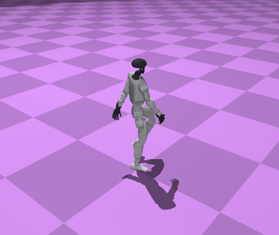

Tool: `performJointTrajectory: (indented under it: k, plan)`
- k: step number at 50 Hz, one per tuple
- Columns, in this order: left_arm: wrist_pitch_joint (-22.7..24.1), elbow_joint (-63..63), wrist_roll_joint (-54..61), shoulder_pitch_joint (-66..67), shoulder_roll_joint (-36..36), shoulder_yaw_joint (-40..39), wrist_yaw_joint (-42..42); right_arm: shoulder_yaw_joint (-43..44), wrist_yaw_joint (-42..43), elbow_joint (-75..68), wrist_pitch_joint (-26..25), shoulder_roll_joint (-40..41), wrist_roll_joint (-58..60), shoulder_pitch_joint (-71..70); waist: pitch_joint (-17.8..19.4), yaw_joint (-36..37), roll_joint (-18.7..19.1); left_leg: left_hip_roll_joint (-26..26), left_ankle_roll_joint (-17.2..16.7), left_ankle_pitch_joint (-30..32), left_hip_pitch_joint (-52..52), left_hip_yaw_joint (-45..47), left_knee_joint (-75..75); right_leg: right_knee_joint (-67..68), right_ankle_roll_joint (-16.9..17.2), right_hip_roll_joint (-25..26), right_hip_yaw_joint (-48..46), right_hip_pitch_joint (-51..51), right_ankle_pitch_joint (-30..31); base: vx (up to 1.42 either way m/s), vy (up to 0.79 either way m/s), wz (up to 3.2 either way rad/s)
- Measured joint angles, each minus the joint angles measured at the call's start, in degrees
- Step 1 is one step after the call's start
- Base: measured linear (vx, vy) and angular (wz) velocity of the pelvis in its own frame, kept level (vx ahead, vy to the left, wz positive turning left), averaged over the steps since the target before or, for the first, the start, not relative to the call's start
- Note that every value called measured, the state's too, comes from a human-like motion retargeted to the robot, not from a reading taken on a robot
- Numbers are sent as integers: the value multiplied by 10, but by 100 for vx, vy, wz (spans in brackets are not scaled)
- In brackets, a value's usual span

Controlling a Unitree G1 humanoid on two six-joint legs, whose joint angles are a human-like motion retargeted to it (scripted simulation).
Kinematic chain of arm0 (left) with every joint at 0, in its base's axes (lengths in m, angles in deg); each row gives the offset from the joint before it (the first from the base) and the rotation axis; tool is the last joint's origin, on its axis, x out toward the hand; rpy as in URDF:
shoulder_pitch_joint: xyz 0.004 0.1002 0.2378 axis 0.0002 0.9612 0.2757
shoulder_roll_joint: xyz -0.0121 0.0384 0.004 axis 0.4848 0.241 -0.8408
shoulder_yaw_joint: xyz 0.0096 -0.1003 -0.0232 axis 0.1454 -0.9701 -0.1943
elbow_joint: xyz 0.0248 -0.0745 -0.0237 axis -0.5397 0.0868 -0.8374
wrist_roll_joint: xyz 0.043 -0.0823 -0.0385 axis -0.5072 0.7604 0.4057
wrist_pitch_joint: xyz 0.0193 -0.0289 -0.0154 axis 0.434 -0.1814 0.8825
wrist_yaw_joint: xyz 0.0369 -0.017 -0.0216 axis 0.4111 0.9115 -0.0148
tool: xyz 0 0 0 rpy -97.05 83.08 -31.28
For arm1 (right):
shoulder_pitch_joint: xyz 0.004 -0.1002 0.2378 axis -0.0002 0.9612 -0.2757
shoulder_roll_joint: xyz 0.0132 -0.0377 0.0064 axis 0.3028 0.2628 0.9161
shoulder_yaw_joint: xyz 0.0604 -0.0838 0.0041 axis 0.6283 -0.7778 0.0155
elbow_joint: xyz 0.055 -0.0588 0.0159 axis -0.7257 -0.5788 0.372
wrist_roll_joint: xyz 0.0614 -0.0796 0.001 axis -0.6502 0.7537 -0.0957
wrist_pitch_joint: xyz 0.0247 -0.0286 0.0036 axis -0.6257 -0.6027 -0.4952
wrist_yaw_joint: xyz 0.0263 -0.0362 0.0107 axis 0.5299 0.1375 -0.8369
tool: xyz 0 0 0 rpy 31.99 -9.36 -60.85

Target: In place motions

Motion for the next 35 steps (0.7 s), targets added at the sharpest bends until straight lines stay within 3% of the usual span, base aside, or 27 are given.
performJointTrajectory:
  k: [8, 12, 16, 20, 22, 27, 30, 35]
  plan:
    - [4, -1, 32, -25, 14, -17, 13, -3, 1, -3, 4, -1, 7, 5, -21, 0, -4, -16, -22, 24, 49, 0, -84, -3, 6, -9, -30, 6, -10, 5, 2, 32]
    - [5, -6, 48, -31, 19, -24, 27, -15, 9, -11, 7, -2, 24, 30, -41, -18, -10, -61, -47, 36, 119, -10, -209, -3, 14, -19, -43, 5, -15, 11, 8, 34]
    - [11, -14, 69, -35, 24, -36, 51, -25, 14, -28, 5, 1, 34, 60, -58, -31, -11, -116, -75, 58, 238, -1, -431, 4, 19, -19, -39, 2, -21, 13, 8, -6]
    - [15, -20, 80, -41, 35, -39, 67, -25, 14, -42, 3, 4, 36, 84, -80, -52, 13, -132, -119, -24, 356, 28, -646, 17, 22, 15, -41, -6, -35, 19, 13, 1]
    - [11, -21, 78, -44, 39, -42, 69, -39, 12, -49, 7, 1, 47, 99, -94, -74, 28, -139, -115, -45, 385, 51, -720, 19, 28, 31, -45, -3, -42, 26, 11, 28]
    - [2, -22, 75, -78, 44, -50, 69, -64, 12, -51, 22, -20, 116, 131, -137, -163, 34, -151, -104, -43, 350, -3, -762, 13, 52, 23, -94, -18, -50, 12, 12, 102]
    - [3, -33, 72, -113, 53, -43, 72, -52, 22, -49, 29, -32, 126, 152, -127, -163, 22, -157, -92, -53, 340, -11, -744, 12, 57, 15, -106, -14, -47, 14, 7, 23]
    - [13, -45, 79, -172, 76, -13, 71, -5, 34, -59, 28, -40, 115, 198, -96, -97, -9, -171, -78, -69, 375, 34, -744, 38, 59, -1, -66, -12, -46, 15, 6, -74]
